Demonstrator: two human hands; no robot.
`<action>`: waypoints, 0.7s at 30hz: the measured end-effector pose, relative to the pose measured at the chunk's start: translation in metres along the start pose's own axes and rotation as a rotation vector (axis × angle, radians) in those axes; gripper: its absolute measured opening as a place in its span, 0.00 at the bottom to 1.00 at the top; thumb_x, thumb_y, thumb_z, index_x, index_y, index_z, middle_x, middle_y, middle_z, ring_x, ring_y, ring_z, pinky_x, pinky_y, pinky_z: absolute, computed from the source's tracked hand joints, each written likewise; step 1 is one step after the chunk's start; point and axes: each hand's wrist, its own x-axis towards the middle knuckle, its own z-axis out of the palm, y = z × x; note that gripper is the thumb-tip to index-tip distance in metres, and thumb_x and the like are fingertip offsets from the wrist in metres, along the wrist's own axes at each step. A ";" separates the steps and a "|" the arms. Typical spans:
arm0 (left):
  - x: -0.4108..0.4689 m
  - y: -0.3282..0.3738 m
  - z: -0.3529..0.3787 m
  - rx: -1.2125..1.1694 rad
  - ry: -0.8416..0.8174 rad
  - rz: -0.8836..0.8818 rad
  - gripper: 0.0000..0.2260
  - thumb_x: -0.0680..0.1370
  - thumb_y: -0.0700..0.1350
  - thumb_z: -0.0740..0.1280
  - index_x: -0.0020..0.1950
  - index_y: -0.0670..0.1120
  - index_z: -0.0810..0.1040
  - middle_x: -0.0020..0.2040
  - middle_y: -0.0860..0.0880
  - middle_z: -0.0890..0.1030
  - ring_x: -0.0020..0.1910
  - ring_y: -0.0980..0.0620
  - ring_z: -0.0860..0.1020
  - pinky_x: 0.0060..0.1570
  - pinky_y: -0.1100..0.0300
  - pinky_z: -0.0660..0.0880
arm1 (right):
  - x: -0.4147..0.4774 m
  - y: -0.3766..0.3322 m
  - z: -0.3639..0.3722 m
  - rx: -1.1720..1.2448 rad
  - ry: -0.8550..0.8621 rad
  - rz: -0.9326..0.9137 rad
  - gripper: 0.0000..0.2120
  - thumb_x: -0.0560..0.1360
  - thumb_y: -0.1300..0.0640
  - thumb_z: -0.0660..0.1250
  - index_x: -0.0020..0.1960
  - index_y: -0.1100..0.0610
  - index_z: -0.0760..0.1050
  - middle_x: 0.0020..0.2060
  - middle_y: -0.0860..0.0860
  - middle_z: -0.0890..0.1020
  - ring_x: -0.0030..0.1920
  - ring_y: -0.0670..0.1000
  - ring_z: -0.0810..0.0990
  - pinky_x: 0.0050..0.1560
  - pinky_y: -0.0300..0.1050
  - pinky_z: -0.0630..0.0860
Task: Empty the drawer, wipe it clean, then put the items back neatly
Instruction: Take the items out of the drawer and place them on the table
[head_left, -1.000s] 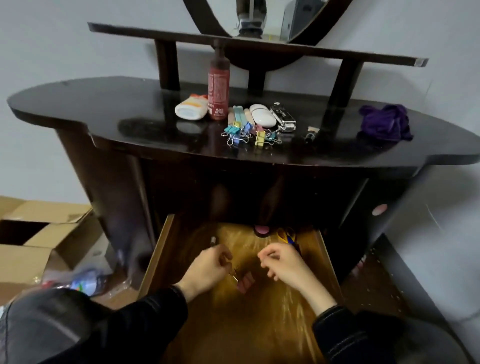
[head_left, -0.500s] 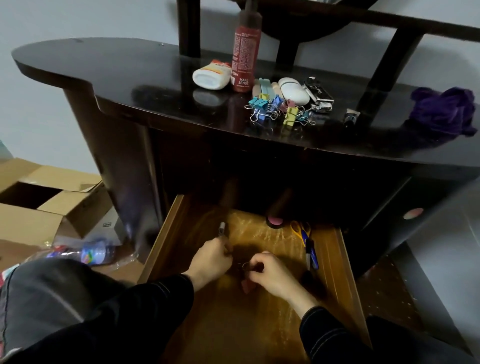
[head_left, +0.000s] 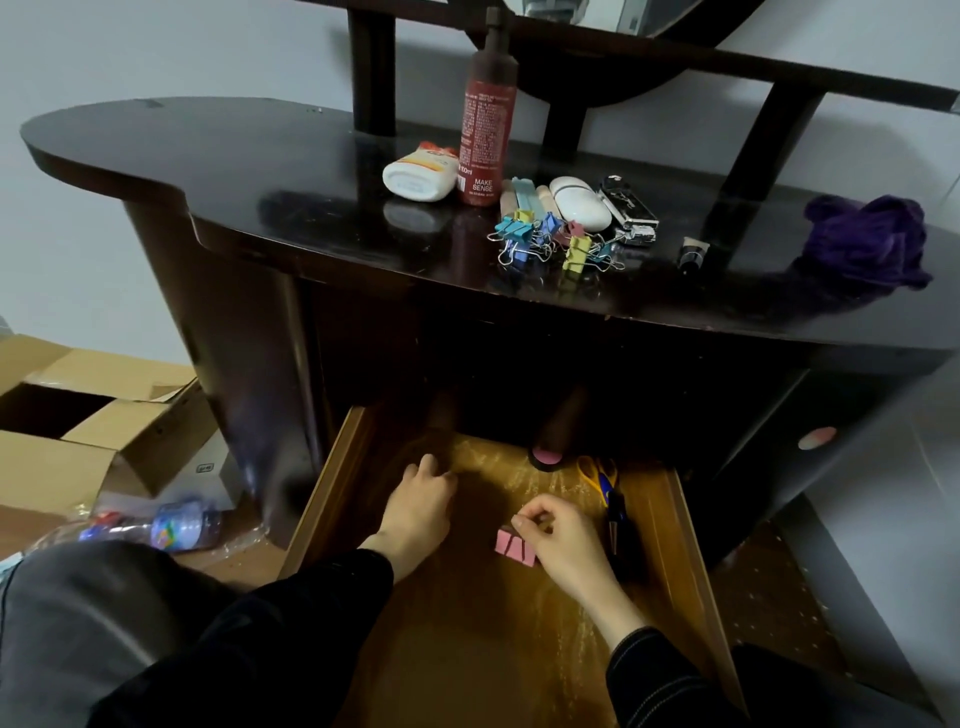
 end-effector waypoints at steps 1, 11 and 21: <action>0.000 0.000 -0.001 -0.016 -0.001 -0.005 0.13 0.80 0.37 0.63 0.63 0.48 0.76 0.62 0.47 0.69 0.56 0.47 0.72 0.49 0.59 0.77 | 0.000 -0.001 0.000 0.002 0.009 0.000 0.04 0.79 0.52 0.70 0.45 0.46 0.78 0.42 0.42 0.81 0.44 0.39 0.80 0.39 0.32 0.75; -0.020 0.030 -0.036 -0.458 -0.059 0.086 0.08 0.74 0.37 0.66 0.50 0.48 0.76 0.47 0.51 0.78 0.49 0.53 0.75 0.59 0.48 0.75 | -0.016 -0.019 -0.023 0.167 0.151 -0.050 0.10 0.79 0.48 0.68 0.41 0.48 0.72 0.38 0.40 0.81 0.41 0.40 0.80 0.37 0.34 0.75; -0.106 0.079 -0.152 -1.035 0.195 0.413 0.09 0.75 0.33 0.72 0.51 0.45 0.82 0.53 0.50 0.78 0.52 0.44 0.79 0.49 0.48 0.78 | -0.095 -0.118 -0.115 0.341 0.277 -0.437 0.08 0.72 0.52 0.72 0.39 0.47 0.74 0.38 0.54 0.78 0.41 0.53 0.79 0.41 0.46 0.79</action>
